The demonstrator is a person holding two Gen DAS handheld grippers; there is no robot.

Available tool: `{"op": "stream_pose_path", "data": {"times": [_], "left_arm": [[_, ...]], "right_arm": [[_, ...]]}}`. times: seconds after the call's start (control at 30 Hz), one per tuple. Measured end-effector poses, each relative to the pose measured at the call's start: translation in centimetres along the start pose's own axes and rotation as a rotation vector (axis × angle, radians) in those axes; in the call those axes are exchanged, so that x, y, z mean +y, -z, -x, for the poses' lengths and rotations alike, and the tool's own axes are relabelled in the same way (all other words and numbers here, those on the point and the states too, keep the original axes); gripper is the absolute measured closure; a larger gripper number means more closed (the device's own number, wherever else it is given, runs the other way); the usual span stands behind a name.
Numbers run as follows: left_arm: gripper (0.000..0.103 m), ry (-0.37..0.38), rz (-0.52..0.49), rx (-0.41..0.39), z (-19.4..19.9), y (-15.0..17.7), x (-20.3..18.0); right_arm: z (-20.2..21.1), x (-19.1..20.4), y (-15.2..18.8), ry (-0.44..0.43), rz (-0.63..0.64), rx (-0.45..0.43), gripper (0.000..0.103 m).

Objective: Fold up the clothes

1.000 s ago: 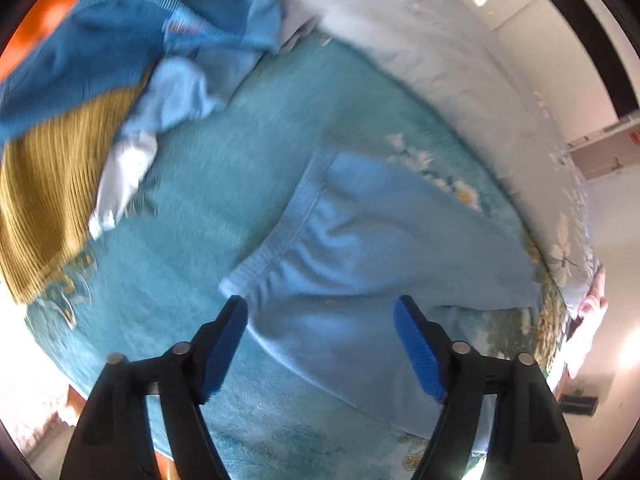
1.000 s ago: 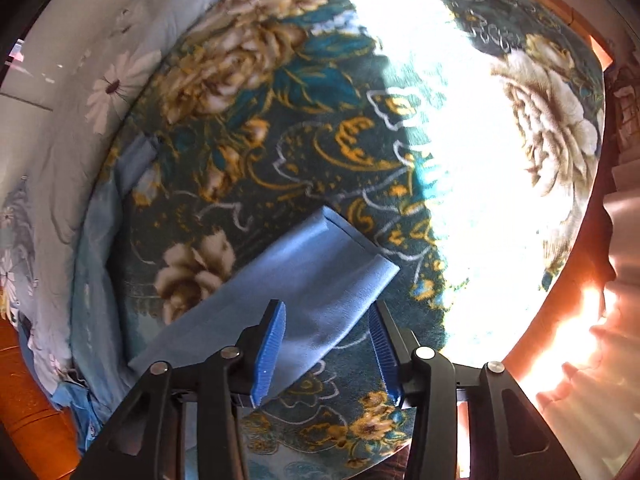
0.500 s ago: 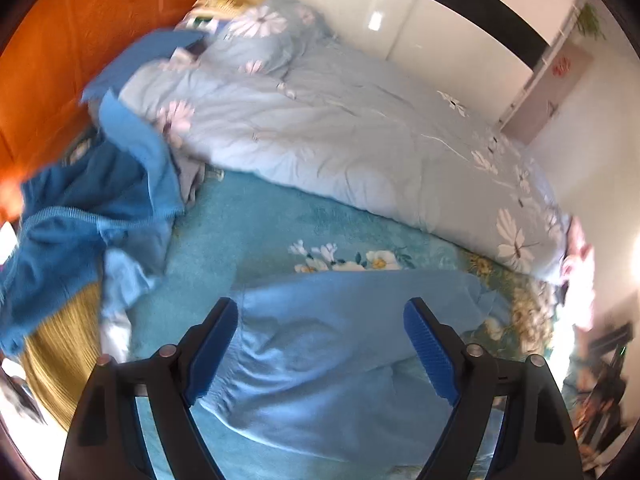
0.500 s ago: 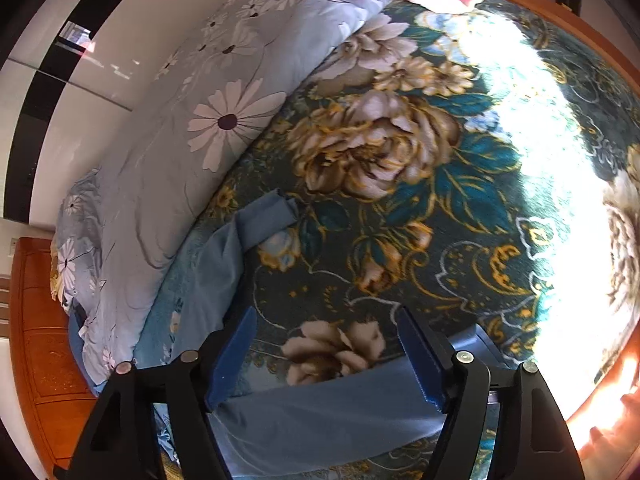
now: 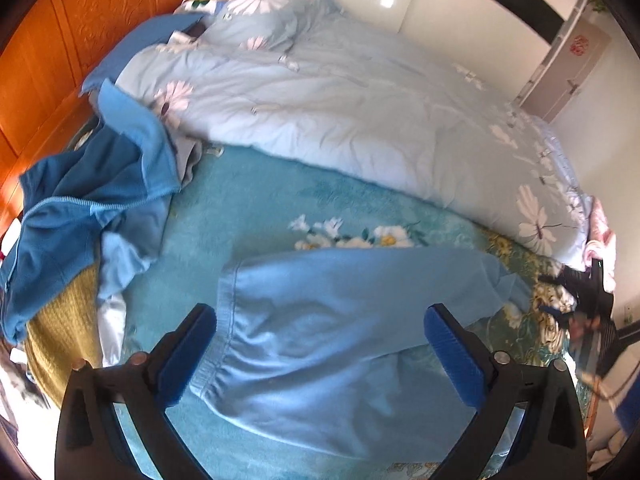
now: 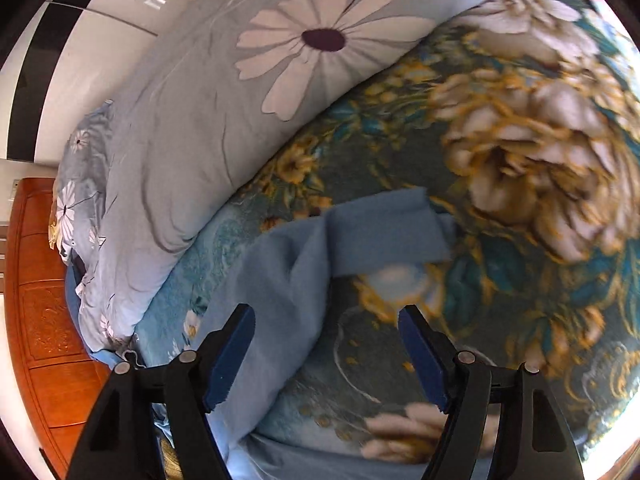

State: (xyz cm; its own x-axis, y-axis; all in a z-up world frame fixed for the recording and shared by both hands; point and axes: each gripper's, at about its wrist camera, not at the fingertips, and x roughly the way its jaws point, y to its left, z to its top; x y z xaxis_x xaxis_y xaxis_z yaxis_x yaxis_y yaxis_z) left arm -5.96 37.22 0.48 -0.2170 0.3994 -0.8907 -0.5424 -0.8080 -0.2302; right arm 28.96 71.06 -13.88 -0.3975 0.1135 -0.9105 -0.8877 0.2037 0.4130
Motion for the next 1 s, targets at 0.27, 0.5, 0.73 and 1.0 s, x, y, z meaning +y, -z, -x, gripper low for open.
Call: {"op": "stream_pose_path", "data": {"times": [0.27,0.5,0.73,1.0], "left_arm": [[0.0,-0.052,0.02,0.124,-3.0,0.0,0.9],[0.0,-0.026,0.057,0.16,-5.5,-1.3,1.2],[0.0,0.007,0.022,0.151,-7.1,-3.3,0.1],[0.0,0.004,0.013,0.201,-9.5,-3.0,0.2]], "right_arm": [[-6.6,1.6,-4.0,0.04,0.002,0.073,0.032],[-8.5,0.8,-4.5,0.071,-0.049,0.109,0.099],[-0.5,3.4,-5.2,-0.111,0.049,-0.054,0.1],[1.4,-3.8,-0.2,0.007,-0.021,-0.086,0.101]]}}
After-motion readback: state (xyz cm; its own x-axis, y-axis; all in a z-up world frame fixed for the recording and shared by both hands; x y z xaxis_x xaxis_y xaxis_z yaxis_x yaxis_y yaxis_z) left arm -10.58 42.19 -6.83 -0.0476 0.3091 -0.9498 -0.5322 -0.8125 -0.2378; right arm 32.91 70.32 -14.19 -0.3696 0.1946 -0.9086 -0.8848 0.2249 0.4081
